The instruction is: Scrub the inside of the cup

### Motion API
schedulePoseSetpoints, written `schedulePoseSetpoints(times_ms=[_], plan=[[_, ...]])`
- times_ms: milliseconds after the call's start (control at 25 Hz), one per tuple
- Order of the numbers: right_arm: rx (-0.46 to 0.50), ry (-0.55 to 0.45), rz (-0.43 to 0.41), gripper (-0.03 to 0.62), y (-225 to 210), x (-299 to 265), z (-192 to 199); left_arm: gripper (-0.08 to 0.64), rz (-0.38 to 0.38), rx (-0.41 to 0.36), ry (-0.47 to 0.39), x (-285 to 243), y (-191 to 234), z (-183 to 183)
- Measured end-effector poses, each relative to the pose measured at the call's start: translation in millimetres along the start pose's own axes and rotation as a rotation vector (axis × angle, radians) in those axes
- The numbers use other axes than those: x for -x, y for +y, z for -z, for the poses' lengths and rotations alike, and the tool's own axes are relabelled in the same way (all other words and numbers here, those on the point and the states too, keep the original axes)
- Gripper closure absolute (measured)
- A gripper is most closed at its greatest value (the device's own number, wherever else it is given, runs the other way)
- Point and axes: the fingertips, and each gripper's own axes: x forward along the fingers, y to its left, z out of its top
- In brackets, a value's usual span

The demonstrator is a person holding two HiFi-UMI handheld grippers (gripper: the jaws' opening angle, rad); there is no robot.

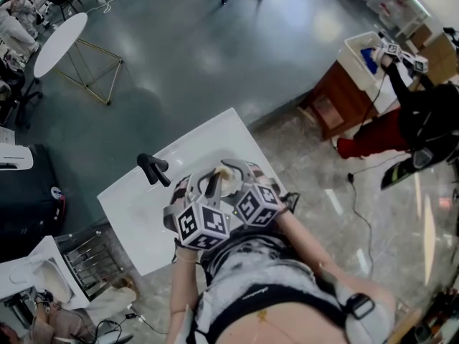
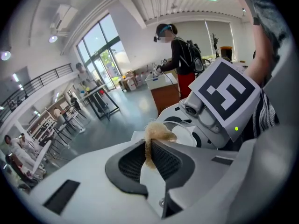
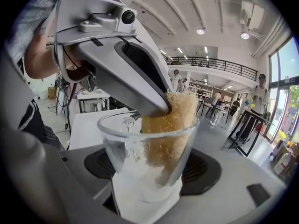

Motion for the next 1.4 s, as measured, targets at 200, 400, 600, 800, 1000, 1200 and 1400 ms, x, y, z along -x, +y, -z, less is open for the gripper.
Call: schedulePoseSetpoints(times_ms=[200, 400, 600, 800, 1000, 1200, 1400], plan=[[-0.005, 0.014, 0.010, 0.201, -4, 0, 4, 0.513, -0.027, 0.009, -0.021, 9, 7, -4], [-0.015, 0.026, 0.036, 0.200, -9, 4, 11, 0.514, 0.035, 0.039, -0.060, 15, -3, -12], [0.000, 0.029, 0.044, 0.199, -10, 8, 10, 0.514, 0.122, -0.003, -0.008, 2, -25, -6], [0.054, 0.033, 0.043, 0.199, -2, 7, 8, 0.517, 0.187, -0.020, 0.051, -10, -39, 1], [0.066, 0.048, 0.042, 0.201, -3, 9, 12, 0.518, 0.272, 0.039, 0.054, -7, -49, 3], [0.090, 0.041, 0.044, 0.199, -1, 9, 10, 0.518, 0.344, 0.074, 0.047, 3, -56, 4], [0.094, 0.045, 0.039, 0.199, 2, 10, 11, 0.518, 0.410, 0.124, 0.017, 15, -60, 3]])
